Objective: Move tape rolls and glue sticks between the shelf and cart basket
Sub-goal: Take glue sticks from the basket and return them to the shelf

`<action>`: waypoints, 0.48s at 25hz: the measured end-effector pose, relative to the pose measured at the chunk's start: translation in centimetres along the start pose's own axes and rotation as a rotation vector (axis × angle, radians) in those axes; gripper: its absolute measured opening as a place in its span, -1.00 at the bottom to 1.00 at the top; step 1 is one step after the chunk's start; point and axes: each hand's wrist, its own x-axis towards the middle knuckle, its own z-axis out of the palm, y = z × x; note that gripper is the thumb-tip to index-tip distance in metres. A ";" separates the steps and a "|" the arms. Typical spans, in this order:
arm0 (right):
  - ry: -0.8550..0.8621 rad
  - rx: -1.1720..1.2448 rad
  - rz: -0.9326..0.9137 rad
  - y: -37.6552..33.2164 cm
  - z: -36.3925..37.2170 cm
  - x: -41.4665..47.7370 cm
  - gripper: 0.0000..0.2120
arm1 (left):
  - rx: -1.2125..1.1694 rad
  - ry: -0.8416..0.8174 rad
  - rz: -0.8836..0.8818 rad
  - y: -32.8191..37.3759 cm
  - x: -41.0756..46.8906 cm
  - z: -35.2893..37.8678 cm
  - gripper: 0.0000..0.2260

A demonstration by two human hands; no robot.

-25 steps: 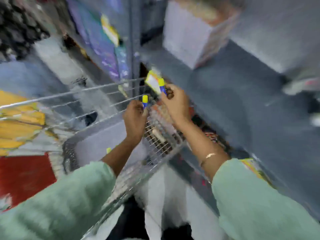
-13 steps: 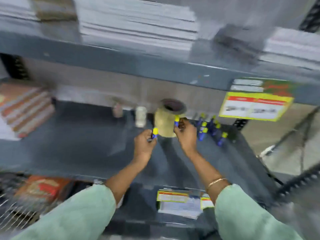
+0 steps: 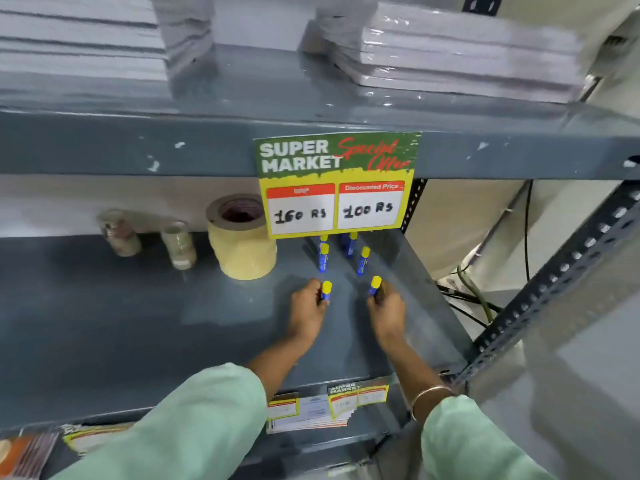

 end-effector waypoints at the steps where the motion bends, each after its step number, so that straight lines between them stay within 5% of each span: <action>1: 0.005 -0.001 0.002 0.3 0.2 0.0 -0.89 | 0.004 0.001 0.004 0.1 0.0 0.3 -0.78; 7: -0.010 0.037 0.053 0.8 0.5 0.4 -0.89 | -0.010 -0.004 -0.030 -0.2 0.6 0.9 -0.76; 12: 0.200 0.155 -0.018 -2.9 -1.1 -1.4 -0.30 | -0.139 -0.016 -0.025 -0.2 -0.1 -0.4 -0.64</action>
